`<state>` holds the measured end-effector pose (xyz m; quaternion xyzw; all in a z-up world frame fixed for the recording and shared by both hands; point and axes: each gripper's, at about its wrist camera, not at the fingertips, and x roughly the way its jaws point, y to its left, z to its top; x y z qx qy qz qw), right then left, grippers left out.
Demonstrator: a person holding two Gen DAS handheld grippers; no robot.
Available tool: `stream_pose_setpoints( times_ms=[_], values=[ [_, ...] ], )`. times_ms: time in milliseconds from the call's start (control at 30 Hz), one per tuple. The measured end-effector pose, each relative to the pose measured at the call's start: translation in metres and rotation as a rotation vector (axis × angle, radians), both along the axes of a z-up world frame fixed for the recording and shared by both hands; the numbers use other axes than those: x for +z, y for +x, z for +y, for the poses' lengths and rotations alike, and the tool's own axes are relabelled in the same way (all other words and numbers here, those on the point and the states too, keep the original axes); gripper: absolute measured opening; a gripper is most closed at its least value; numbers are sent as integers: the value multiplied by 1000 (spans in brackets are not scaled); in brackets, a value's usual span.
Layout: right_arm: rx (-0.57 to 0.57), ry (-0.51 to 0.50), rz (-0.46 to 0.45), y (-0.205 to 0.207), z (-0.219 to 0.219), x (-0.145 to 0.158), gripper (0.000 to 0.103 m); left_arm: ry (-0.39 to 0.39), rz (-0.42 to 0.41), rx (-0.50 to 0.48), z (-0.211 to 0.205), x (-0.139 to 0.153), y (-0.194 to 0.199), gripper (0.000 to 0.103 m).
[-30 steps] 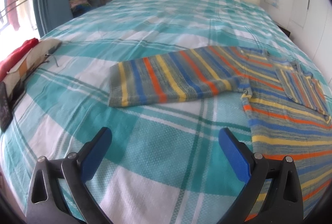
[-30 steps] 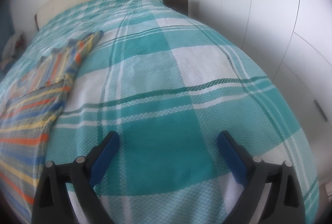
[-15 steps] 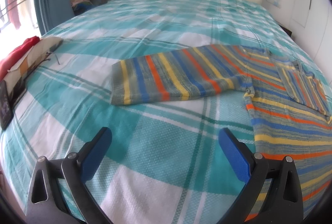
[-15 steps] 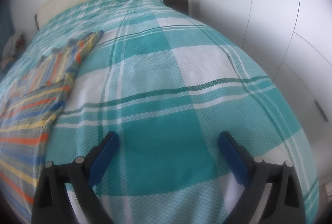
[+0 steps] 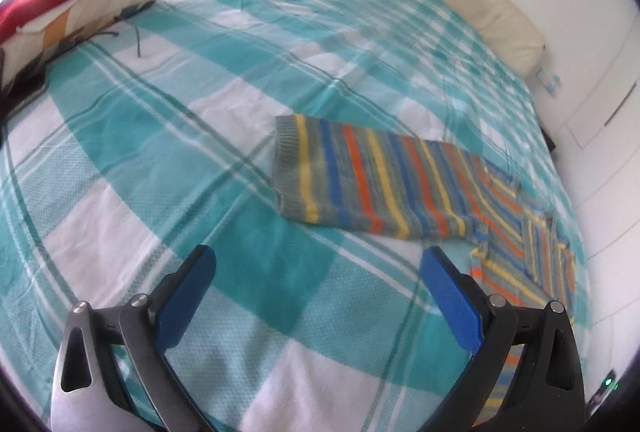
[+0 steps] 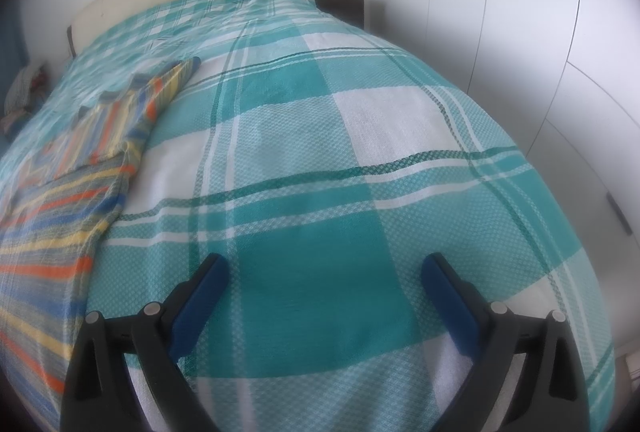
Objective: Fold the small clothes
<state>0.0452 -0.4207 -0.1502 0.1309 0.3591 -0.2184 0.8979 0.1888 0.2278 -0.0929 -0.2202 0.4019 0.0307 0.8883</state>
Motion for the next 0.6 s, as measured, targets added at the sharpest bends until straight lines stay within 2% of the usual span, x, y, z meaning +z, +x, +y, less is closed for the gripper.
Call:
stream_pose_setpoints(
  times_ms=[133,267,467,600],
  values=[
    [1,-1,2,1,1,-1,98,-49,60,25,29,-3,37,101],
    [1,-3,5,1,1,-2,98,-90,137,-47,31,-11,75,97],
    [2,-2,5,2,1,-2,98,-47,207,-200,13,-9,108,93],
    [4,-4,9,3,1,-3,99,-47,207,-214,15,-7,119,91]
  ],
)
